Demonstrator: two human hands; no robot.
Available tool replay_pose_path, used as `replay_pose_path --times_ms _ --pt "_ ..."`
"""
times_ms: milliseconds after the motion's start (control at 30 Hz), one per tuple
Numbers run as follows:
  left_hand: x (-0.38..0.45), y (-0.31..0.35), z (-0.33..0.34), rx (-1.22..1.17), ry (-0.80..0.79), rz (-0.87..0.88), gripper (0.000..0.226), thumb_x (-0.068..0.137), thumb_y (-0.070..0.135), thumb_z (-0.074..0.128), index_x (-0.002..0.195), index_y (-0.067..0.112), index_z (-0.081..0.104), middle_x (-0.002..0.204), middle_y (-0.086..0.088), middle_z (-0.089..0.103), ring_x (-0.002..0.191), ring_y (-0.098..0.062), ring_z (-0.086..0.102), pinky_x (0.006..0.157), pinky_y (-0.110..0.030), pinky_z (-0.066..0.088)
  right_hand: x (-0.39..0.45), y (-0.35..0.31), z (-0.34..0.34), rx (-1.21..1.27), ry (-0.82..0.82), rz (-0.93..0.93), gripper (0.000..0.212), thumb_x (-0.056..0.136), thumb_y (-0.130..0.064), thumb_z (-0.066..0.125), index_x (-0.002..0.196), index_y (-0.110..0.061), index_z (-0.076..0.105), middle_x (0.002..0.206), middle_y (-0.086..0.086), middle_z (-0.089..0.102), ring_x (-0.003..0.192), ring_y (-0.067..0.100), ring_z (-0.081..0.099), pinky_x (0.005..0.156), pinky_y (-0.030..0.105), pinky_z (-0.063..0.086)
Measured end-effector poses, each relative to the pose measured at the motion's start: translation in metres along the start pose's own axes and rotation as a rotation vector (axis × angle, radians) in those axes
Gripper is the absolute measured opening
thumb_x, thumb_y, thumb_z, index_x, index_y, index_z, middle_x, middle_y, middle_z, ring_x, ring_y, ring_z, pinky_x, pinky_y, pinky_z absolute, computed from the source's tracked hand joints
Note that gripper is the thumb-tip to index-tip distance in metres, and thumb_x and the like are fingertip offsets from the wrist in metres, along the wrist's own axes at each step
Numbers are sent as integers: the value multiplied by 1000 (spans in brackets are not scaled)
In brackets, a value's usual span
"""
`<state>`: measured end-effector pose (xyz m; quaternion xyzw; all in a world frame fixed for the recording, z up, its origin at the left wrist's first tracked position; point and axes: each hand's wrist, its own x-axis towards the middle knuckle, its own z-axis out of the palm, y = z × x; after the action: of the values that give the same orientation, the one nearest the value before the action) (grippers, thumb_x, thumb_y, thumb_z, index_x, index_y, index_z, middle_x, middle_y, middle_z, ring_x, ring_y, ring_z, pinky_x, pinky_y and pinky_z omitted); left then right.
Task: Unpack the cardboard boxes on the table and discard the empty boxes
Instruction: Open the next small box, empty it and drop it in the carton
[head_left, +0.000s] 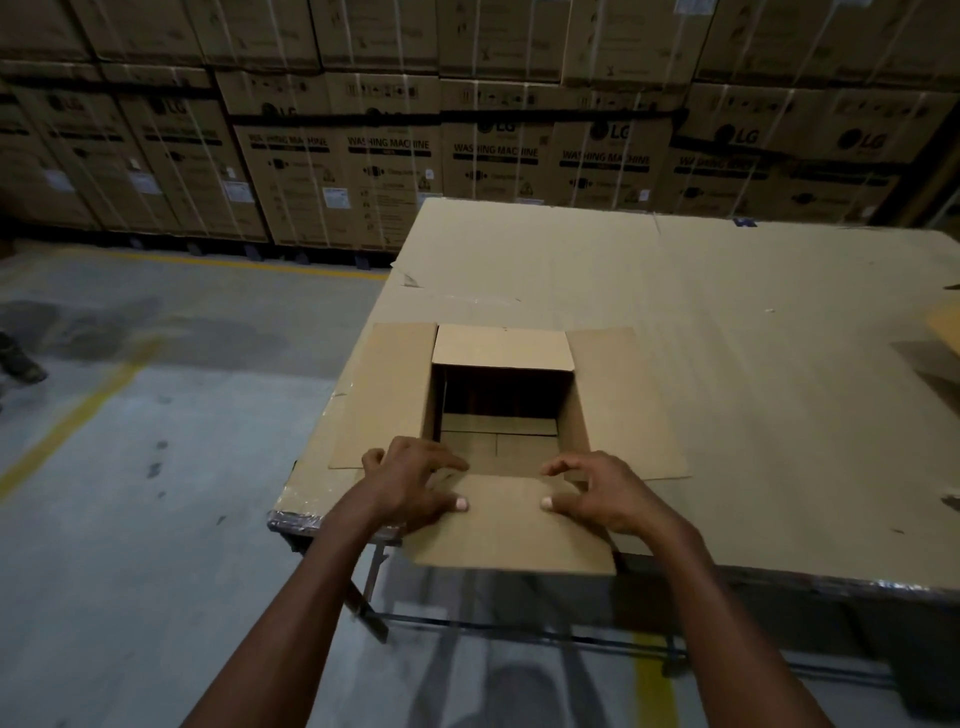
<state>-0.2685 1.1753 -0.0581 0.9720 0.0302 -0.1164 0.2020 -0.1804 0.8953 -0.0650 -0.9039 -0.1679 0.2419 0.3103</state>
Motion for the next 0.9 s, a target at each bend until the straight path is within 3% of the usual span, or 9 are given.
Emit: replay_pose_path --times_ms 67,200,300,500,567,667,733,800,900 --pt "0 10 10 94 47 -20 56 81 60 70 133 44 56 144 13 49 141 -16 24 106 -51 17 1 -3 14 -78 73 -2 36 75 -46 84 98 -60 61 120 -18 61 120 13 49 96 37 50" --pt "-2 21 30 103 196 -74 49 76 50 78 121 36 62 129 12 58 135 -16 33 107 -52 15 -10 -19 28 -191 246 -32 31 79 -41 83 100 -41 61 92 -26 50 107 14 38 85 33 44" --pt "-3 23 40 128 295 -96 41 78 49 76 115 36 63 123 14 61 132 -17 37 108 -52 16 -14 -25 34 -241 305 -90 28 83 -36 81 98 -36 57 95 -22 55 96 11 34 83 32 36" --pt "-1 20 39 83 198 -58 55 76 53 69 128 41 54 139 12 46 139 -16 29 116 -60 7 -9 -21 24 -175 150 -21 30 83 -32 81 100 -39 57 98 -19 51 108 14 35 88 35 41" --pt "-2 19 37 26 167 -39 63 75 52 61 135 43 49 149 10 37 143 -17 23 117 -64 3 2 -19 16 -129 15 2 32 80 -42 81 103 -47 58 108 -16 56 116 16 37 83 35 40" --pt "-5 23 34 -86 250 -38 52 80 46 52 132 42 52 151 10 37 143 -15 24 118 -63 5 21 -23 9 -29 -65 -28 39 80 -62 72 116 -52 60 122 -19 60 117 14 53 94 40 48" --pt "-4 25 32 -124 336 -58 40 85 44 51 124 41 58 147 10 41 139 -13 28 117 -58 12 34 -34 6 116 -37 -28 47 88 -54 70 132 -43 59 128 -14 57 111 12 59 87 36 55" --pt "1 23 28 -139 383 -75 33 91 45 52 122 39 61 146 9 43 137 -13 30 114 -51 18 53 -43 4 89 -15 -36 54 93 -44 70 144 -36 52 139 -8 51 121 16 57 84 30 53" --pt "13 20 18 -152 353 -92 34 97 45 53 128 36 61 150 6 42 139 -17 28 111 -47 19 89 -49 2 -174 -35 -79 71 95 -40 70 156 -31 37 167 0 26 151 26 30 115 43 38"
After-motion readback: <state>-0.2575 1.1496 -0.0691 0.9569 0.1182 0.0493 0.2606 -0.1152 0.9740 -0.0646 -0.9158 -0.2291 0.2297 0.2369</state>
